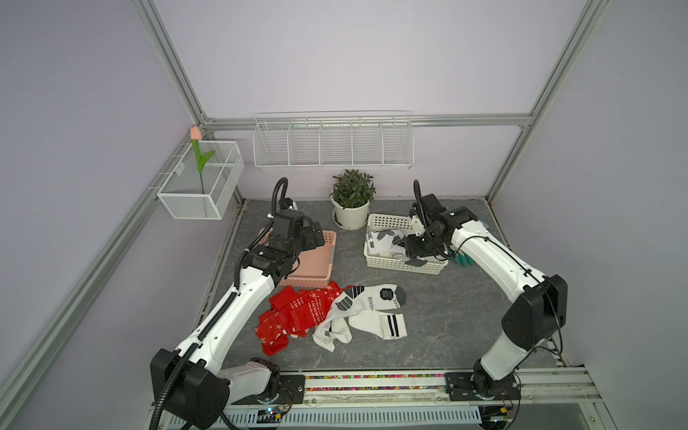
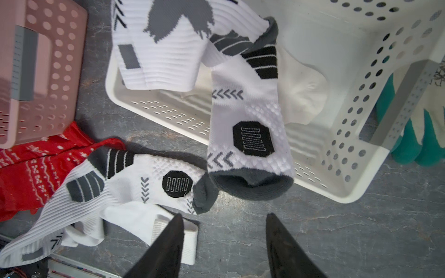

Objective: Sort the socks into the basket by color
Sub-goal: Place the sock in the bin.

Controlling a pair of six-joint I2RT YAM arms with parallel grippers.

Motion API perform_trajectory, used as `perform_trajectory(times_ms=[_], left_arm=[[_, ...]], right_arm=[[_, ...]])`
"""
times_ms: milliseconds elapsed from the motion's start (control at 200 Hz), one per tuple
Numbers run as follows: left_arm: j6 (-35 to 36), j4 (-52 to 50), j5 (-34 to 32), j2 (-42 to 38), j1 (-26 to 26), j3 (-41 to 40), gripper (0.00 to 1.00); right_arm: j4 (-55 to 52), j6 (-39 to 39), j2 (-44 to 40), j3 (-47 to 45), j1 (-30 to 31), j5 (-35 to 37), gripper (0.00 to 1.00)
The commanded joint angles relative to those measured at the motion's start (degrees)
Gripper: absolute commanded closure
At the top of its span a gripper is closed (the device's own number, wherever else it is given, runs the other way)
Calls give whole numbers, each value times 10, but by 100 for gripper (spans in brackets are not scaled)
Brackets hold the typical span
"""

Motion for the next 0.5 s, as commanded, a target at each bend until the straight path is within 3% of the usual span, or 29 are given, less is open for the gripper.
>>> perform_trajectory(times_ms=[0,295,495], left_arm=[[-7,-6,-2,-4,-2,14,1],[-6,-6,-5,-1,-2,14,1],[-6,-6,-6,1,-1,14,1]], right_arm=[[15,-7,16,-32,1,13,41],[65,-15,62,-49,-2,6,39],[64,-18,76,-52,-13,9,52]])
